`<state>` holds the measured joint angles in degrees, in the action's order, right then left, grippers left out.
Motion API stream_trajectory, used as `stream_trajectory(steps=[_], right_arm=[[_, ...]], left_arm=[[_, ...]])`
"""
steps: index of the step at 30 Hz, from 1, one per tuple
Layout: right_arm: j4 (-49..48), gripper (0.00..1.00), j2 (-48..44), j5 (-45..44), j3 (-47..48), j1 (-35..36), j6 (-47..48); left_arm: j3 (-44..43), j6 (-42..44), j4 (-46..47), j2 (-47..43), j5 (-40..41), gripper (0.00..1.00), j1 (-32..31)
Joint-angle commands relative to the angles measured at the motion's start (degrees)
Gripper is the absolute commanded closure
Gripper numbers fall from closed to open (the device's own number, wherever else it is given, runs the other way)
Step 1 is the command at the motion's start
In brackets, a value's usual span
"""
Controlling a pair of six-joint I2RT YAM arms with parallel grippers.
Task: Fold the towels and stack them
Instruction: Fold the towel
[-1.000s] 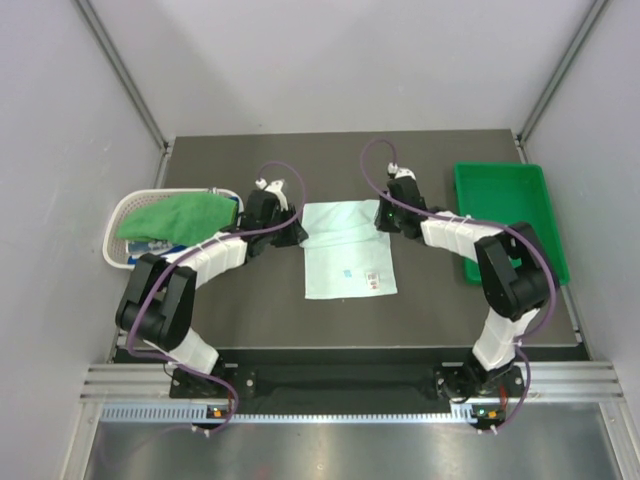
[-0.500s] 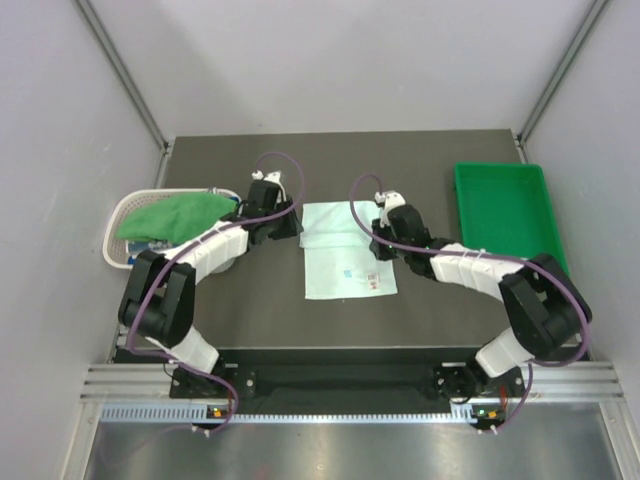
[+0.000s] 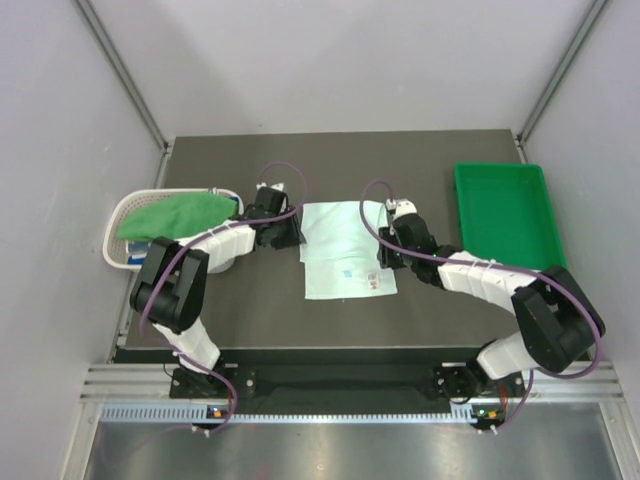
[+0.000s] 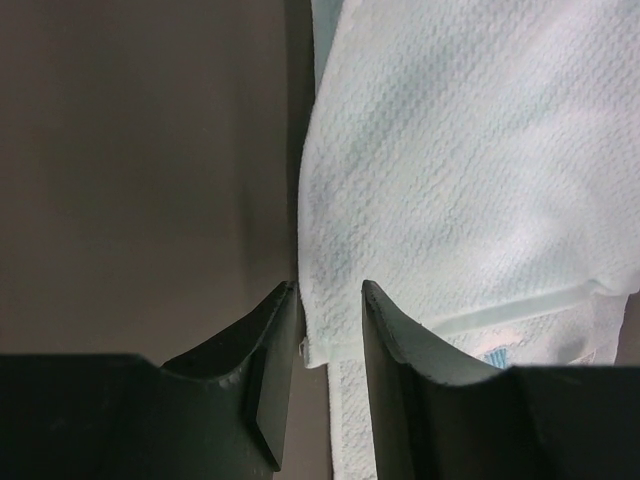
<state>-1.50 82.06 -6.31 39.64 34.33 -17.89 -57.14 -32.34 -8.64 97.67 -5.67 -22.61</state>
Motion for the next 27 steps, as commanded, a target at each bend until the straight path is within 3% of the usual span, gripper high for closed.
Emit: stream_trajectory(steps=[1,16,27], right_arm=[[4.47,0.61,-1.38,-5.03,4.3,0.04,-4.95],[7.65,0.62,8.29,-2.22,10.55,-1.37,-8.39],[6.42,0.63,10.93,-1.78,10.55,-1.89,-9.62]], left_arm=[[1.59,-1.67,1.52,-2.04,-1.8,0.62,0.02],[5.91,-3.08,3.2,-2.05,-4.6,0.55,0.02],[6.7,-4.75,2.49,0.42,-5.14,0.6,-0.06]])
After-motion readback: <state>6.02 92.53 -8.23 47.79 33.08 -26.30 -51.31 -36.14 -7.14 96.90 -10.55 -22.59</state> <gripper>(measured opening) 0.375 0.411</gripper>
